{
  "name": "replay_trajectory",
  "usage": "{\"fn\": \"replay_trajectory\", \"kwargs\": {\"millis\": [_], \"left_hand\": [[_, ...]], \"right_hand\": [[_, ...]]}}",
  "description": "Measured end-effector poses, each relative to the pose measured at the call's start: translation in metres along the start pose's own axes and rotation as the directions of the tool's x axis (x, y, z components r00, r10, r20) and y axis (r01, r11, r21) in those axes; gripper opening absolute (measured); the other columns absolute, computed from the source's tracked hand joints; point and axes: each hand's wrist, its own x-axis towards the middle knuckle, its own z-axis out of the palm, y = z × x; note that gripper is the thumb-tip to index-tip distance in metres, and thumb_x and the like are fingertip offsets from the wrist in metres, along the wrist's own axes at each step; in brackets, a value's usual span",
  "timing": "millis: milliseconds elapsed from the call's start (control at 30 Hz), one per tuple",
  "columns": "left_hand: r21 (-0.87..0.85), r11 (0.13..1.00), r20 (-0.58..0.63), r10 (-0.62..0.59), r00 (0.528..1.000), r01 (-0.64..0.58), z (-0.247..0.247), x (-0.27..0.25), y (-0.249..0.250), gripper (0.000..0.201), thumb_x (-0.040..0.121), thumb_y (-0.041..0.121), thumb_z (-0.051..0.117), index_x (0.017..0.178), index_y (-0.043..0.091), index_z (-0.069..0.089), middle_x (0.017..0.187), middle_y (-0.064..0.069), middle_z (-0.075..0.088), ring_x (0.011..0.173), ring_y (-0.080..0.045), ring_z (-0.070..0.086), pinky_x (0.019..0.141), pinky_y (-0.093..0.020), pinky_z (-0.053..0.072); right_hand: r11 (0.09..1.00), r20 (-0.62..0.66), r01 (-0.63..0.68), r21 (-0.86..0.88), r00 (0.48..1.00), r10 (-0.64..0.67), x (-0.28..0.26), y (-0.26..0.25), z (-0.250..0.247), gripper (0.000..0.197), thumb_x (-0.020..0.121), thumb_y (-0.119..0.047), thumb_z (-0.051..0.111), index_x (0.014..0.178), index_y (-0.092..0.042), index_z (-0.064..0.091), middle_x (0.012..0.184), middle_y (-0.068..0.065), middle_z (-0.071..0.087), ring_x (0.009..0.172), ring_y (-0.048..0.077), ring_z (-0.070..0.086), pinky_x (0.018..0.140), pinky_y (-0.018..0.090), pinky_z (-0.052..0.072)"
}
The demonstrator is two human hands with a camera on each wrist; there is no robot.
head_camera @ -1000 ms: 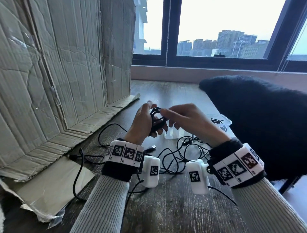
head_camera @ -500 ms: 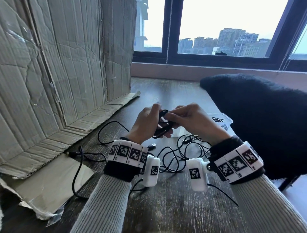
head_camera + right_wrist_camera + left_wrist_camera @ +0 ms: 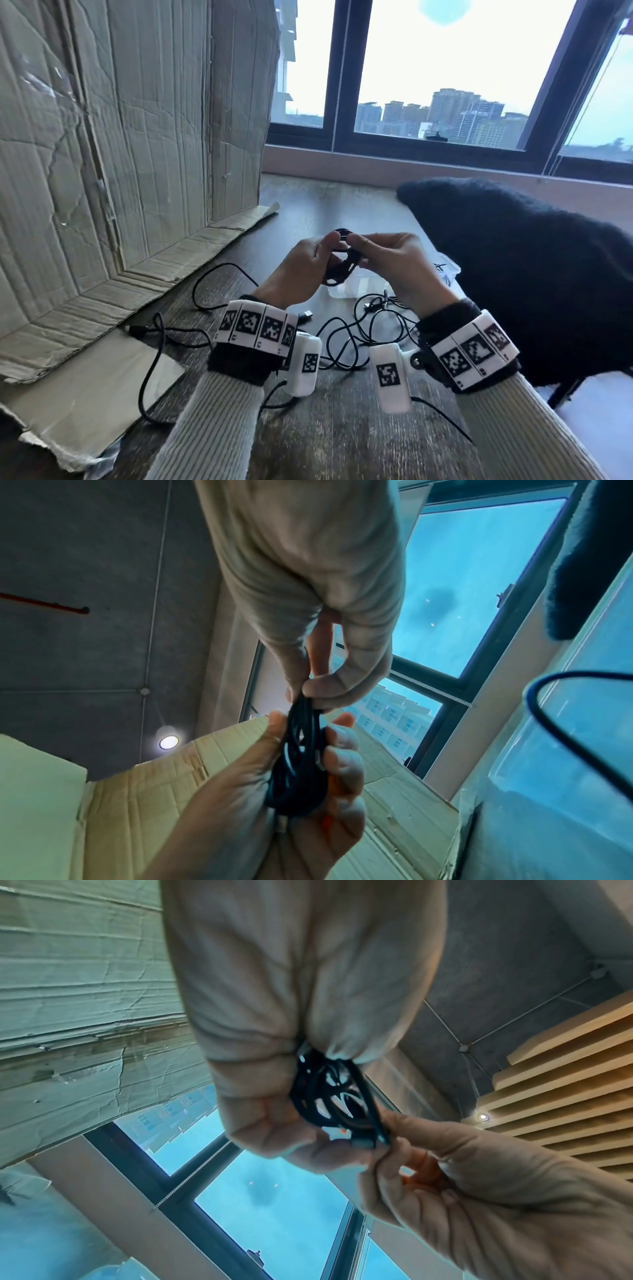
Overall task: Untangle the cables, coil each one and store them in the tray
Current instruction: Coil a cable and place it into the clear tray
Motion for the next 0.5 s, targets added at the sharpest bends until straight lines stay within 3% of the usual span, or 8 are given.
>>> {"fn": "replay_trajectory", "kwargs": {"millis": [67,133,200,300,367,500], "left_hand": [[-0.035,0.999,0.007,-0.01,1.0,0.01,0.0,0.001,0.0,0.046,0.104,0.028,0.03,0.113,-0.008,0.057,0.057,0.009,0.06,0.047,0.001,0.054,0.052,-0.013,0.043],[-0.139,0.987,0.071,-0.076,0.995,0.086,0.0,0.001,0.0,0.045,0.104,0.032,0.03,0.121,-0.002,0.055,0.082,-0.005,0.067,0.065,-0.011,0.066,0.06,-0.025,0.054],[-0.239,0.958,0.157,-0.12,0.98,0.155,0.001,0.0,0.0,0.039,0.103,0.031,0.032,0.123,0.005,0.053,0.096,-0.01,0.067,0.078,-0.019,0.07,0.065,-0.029,0.057],[-0.231,0.962,0.177,-0.107,0.978,0.147,0.002,0.0,0.0,0.031,0.103,0.024,0.035,0.12,0.004,0.052,0.093,-0.01,0.062,0.071,-0.008,0.067,0.063,-0.023,0.049],[-0.153,0.984,0.133,-0.073,0.988,0.094,0.001,0.001,0.0,0.026,0.103,0.022,0.034,0.107,0.007,0.054,0.085,-0.008,0.059,0.063,-0.003,0.063,0.061,-0.022,0.045],[-0.065,0.998,0.051,0.014,0.999,-0.01,-0.001,0.002,0.0,0.025,0.104,0.016,0.032,0.089,0.014,0.052,0.075,-0.006,0.055,0.061,-0.006,0.052,0.059,-0.022,0.041]], "right_hand": [[1.0,-0.017,0.001,0.027,1.0,-0.001,0.0,-0.001,0.0,0.009,0.079,-0.016,0.074,0.083,-0.008,0.077,0.076,0.01,0.075,0.067,0.015,0.066,0.07,0.025,0.056],[1.0,-0.043,0.013,0.018,0.999,-0.012,-0.001,-0.002,0.001,0.012,0.078,-0.017,0.076,0.084,-0.007,0.077,0.081,0.015,0.075,0.071,0.02,0.065,0.075,0.03,0.057],[1.0,-0.076,0.018,-0.011,0.997,-0.019,0.0,-0.003,0.0,0.012,0.078,-0.018,0.076,0.084,-0.008,0.077,0.082,0.017,0.074,0.072,0.022,0.064,0.076,0.033,0.056],[1.0,-0.075,-0.01,0.008,0.997,0.011,0.0,-0.007,-0.004,0.012,0.08,-0.017,0.074,0.084,-0.006,0.076,0.075,0.009,0.074,0.068,0.015,0.067,0.068,0.024,0.054],[1.0,-0.033,-0.028,0.014,0.999,0.028,-0.001,-0.01,-0.003,0.01,0.083,-0.017,0.072,0.085,-0.009,0.076,0.075,0.006,0.074,0.068,0.011,0.067,0.067,0.019,0.053],[1.0,-0.022,0.0,-0.028,1.0,-0.001,-0.002,-0.011,0.005,0.014,0.089,-0.012,0.066,0.098,-0.004,0.073,0.081,0.009,0.074,0.067,0.01,0.068,0.067,0.017,0.054]]}}
